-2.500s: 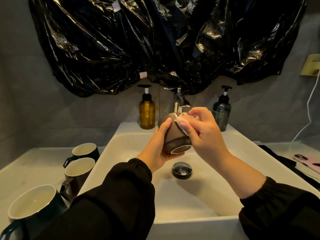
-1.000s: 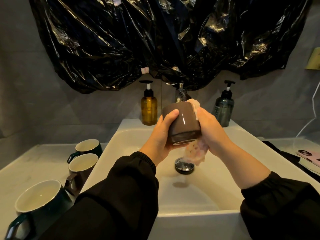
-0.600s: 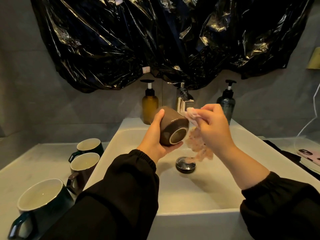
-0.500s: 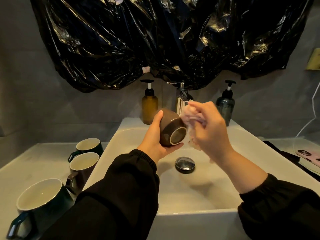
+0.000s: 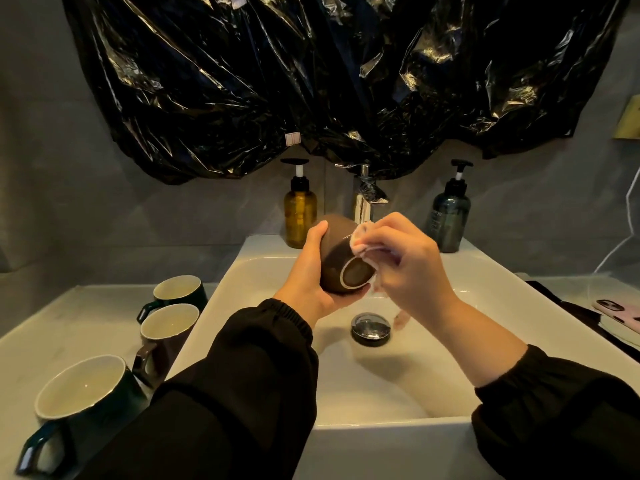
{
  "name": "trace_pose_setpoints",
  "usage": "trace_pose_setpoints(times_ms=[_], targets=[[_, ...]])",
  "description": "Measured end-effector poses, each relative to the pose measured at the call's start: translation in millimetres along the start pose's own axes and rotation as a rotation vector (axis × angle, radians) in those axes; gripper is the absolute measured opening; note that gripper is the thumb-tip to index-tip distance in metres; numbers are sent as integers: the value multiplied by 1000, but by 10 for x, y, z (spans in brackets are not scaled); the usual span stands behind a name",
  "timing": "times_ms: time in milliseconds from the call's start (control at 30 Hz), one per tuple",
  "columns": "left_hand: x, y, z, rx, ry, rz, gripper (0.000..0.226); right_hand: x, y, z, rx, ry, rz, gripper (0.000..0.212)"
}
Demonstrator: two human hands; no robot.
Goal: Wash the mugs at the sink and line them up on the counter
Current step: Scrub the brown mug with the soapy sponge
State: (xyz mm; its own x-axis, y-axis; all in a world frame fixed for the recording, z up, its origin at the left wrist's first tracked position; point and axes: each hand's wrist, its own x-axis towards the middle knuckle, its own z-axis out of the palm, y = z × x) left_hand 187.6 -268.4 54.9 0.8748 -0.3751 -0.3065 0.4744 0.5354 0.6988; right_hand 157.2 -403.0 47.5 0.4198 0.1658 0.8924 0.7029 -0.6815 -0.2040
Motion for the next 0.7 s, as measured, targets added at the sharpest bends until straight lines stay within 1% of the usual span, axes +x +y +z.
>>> trace_pose_setpoints(times_ms=[33,67,100,167,200,233,300,333,367,433,500,567,633,667,700], targets=[[-4,1,-3,12,-15,8,56,11,-13,2,4,-5,-25,13],[-4,10,-14,12,-25,21,58,19,6,-3,10,7,-11,14],[-1,25,-25,-1,-35,38,59,15,61,-17,2,25,41,17],[15,62,-40,-29,-65,74,64,5,195,-75,-47,10,238,21],[18,74,-40,-22,-87,89,66,5,239,-114,-63,-10,356,19],[14,76,-33,2,-113,96,67,17,262,-154,-46,4,473,16],[-9,51,-11,70,-166,94,67,54,231,-226,133,154,668,13],[-18,30,-2,110,-193,94,66,76,184,-247,250,214,720,14],[-26,11,5,158,-221,99,65,102,129,-252,354,221,748,17],[-41,-19,19,242,-269,109,65,131,17,-224,536,120,741,23],[-27,-26,14,242,-282,110,67,108,-90,-176,632,0,672,29],[9,-10,-13,214,-261,135,66,50,-159,-148,556,-87,542,36],[43,21,-53,209,-229,176,61,-2,-199,-92,374,-140,360,37],[50,31,-68,215,-226,181,60,-13,-199,-60,308,-141,301,36],[47,30,-70,225,-231,177,59,2,-194,-40,287,-126,285,35]])
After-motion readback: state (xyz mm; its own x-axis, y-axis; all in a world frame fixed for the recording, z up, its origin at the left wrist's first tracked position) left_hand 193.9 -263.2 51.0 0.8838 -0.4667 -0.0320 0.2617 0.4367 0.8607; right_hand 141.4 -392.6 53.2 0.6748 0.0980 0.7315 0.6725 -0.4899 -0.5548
